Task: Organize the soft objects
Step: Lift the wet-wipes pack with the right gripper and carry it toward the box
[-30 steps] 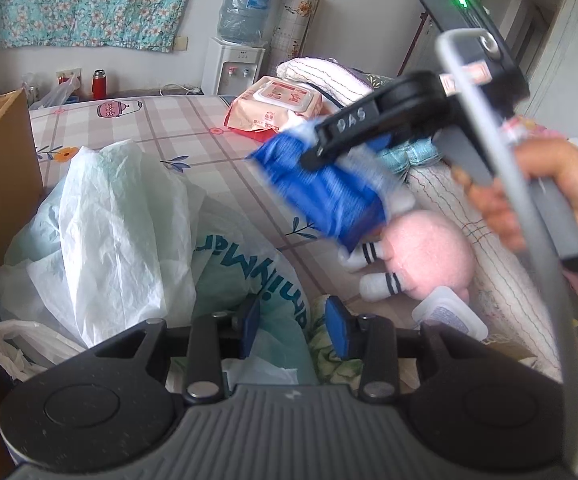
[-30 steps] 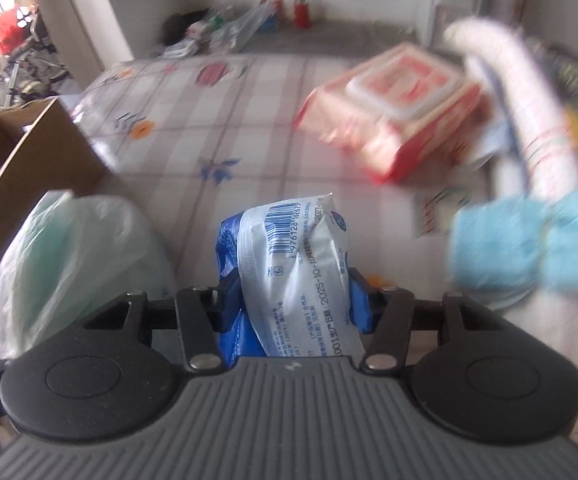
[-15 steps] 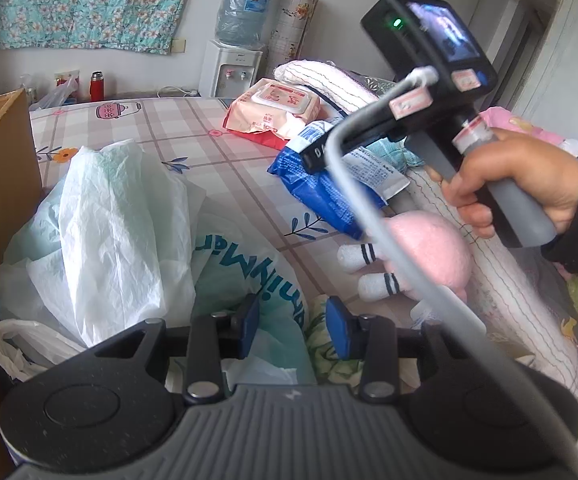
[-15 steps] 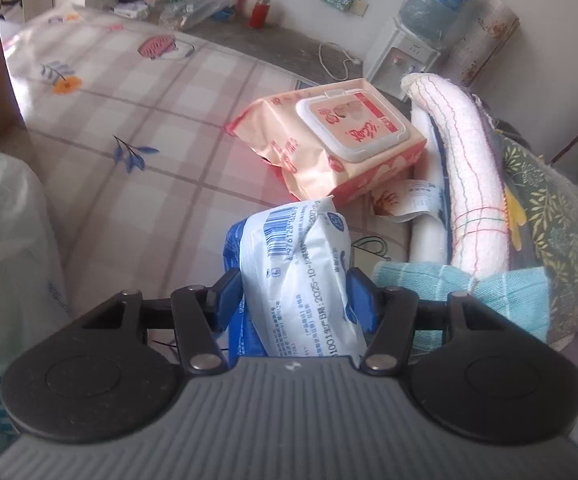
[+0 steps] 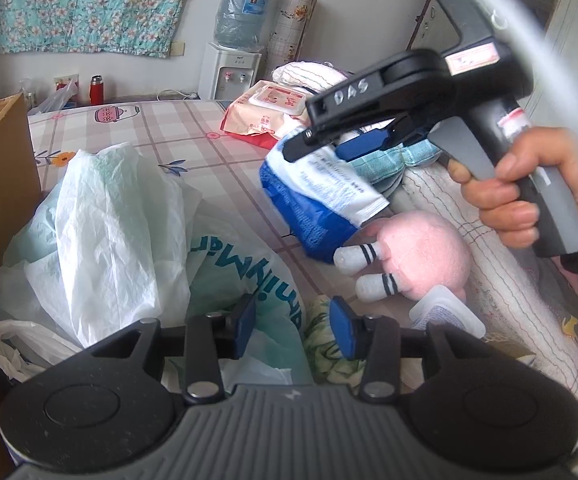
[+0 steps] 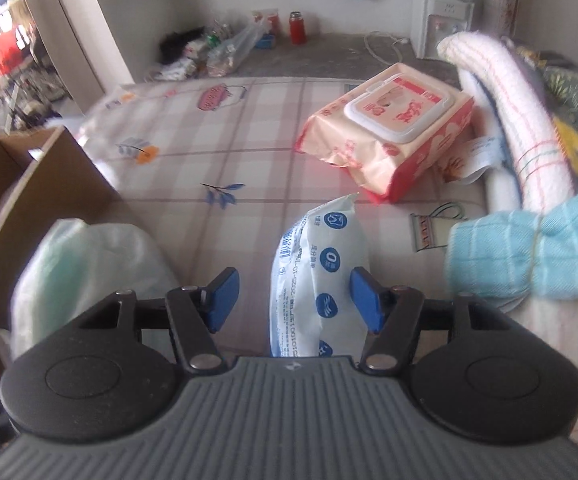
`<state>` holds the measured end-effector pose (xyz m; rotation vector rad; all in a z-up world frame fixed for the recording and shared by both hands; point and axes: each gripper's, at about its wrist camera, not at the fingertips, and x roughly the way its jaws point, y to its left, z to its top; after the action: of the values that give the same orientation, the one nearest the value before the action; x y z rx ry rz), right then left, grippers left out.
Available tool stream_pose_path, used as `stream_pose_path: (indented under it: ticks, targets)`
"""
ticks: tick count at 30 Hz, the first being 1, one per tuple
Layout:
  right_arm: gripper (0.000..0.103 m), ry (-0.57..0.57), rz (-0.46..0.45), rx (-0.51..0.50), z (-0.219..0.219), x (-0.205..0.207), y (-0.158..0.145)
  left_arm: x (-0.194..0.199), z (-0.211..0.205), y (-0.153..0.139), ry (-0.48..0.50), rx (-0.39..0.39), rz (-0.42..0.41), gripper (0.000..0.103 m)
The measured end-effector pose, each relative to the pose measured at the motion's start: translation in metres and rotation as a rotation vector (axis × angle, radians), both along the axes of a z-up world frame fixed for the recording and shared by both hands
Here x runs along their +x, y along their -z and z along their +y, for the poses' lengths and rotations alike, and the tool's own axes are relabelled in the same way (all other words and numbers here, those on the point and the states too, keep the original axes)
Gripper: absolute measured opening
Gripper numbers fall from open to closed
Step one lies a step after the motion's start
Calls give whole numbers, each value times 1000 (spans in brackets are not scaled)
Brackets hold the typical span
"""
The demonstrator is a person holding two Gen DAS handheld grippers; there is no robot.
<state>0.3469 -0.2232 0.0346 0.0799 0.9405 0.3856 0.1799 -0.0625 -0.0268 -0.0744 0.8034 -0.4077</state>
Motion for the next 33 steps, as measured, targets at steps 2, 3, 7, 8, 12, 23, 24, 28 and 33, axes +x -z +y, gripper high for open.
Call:
stream_pose_path:
  ticks: [2,3,7,8,12,23,24,28,33]
  targets:
    - [64,-2,26,104,-8,-2,0,-2,-2,-1,3,4,-8,47]
    - [64,-4,43,159,-13,-2,0,-2,-3,-1,4,5,-11,49]
    - [65,1,121,350,-25,0,7,-4,-6,-3,2,2,-17,51]
    - [65,2,137,391,-27,1,9,-4,-6,-4,2,2,-19,52]
    - [65,0,182,522,-26,4,17,-6,-6,-11,1,5,-33,53]
    - [65,-9,196,598,-11,21,16,30,-18,-56,-18,134,-81,56]
    - [65,-9,201,608,-11,22,17,42,-19,-56,-12,130,-57,56]
    - [65,3,224,664,-14,28,22,85,-17,-48,-21,85,59,56]
    - [65,17,260,747,-20,32,31,116,-19,-35,-70,59,132,55]
